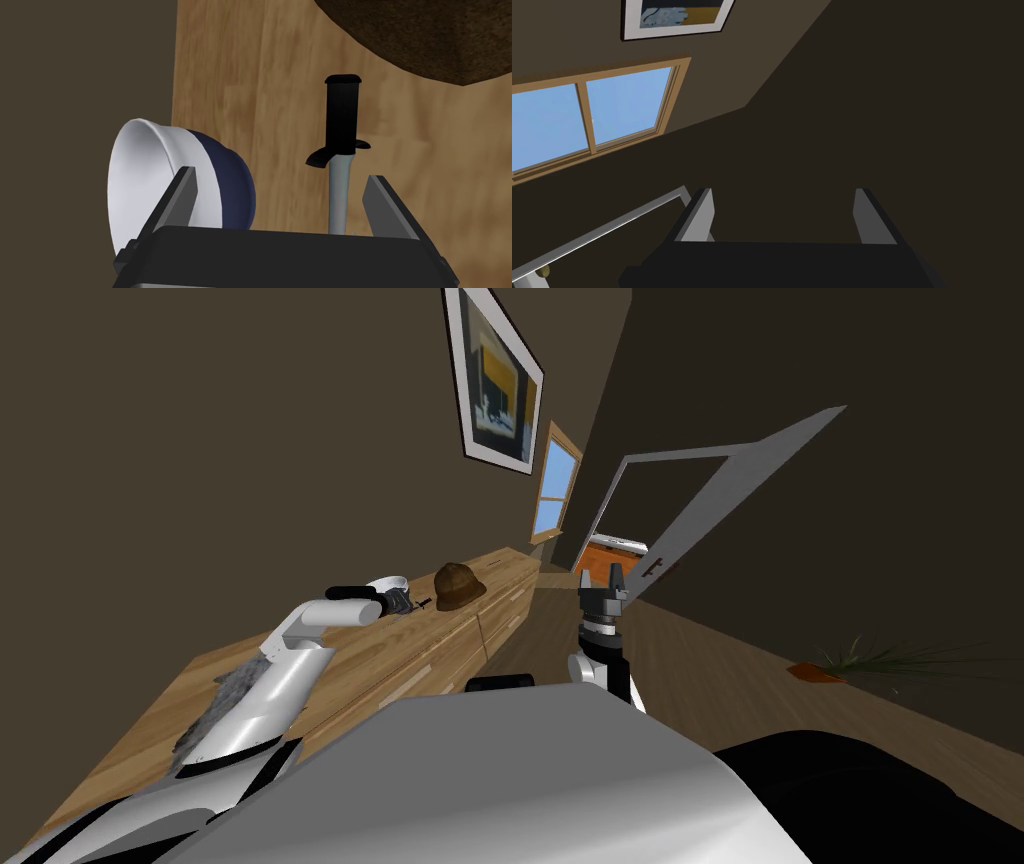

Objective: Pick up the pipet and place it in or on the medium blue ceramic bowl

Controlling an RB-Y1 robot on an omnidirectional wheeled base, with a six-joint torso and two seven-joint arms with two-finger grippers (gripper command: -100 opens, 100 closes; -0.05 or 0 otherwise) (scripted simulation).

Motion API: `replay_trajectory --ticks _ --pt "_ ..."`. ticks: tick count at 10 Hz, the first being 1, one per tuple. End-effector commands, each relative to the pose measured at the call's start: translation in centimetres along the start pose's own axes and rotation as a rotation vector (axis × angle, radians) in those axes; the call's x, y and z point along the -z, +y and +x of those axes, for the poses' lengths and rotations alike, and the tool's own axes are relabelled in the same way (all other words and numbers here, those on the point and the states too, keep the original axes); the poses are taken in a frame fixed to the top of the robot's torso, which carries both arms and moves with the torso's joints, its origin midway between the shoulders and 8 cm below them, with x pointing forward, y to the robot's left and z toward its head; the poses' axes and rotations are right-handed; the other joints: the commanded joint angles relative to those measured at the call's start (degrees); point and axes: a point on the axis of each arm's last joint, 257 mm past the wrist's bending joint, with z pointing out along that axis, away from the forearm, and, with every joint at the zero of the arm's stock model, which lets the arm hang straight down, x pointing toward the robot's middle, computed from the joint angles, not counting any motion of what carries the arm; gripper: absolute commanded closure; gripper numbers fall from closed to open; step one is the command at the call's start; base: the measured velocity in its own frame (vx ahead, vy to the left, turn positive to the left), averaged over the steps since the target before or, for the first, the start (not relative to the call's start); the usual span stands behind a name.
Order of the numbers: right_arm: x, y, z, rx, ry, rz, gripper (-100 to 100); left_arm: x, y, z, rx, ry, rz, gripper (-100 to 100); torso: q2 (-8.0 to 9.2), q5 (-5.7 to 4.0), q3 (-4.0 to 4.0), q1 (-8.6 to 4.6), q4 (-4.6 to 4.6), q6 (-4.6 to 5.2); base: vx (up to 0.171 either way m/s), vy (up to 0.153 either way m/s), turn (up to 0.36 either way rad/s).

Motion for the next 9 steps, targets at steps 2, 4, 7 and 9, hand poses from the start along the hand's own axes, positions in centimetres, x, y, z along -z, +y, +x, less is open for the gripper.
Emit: replay_trajectory --ticks 2,4,7,9 --pt "0.0 0.0 0.0 0.000 0.000 0.000 0 -0.6 0.9 -2.4 0.045 -0.069 -0.078 -100 -0.01 0.00 0.00 0.01 0.00 -0.03 -0.007 0.011 -0.073" --pt "0.0 0.0 0.0 0.000 0.000 0.000 0 -0.6 1.5 -3.8 0.072 -0.109 -0.119 -100 0.01 0.00 0.01 0.02 0.00 -0.01 -0.011 0.014 -0.108" --pt "0.0 0.0 0.0 0.000 0.000 0.000 0 -0.4 2.5 -6.2 0.121 -0.183 -0.189 -100 0.00 0.00 0.00 0.01 0.00 -0.04 -0.007 0.010 -0.075" --pt "0.0 0.0 0.0 0.000 0.000 0.000 0 -0.2 2.9 -7.2 0.143 -0.215 -0.218 -100 0.00 0.00 0.00 0.00 0.00 -0.02 -0.007 0.011 -0.086"
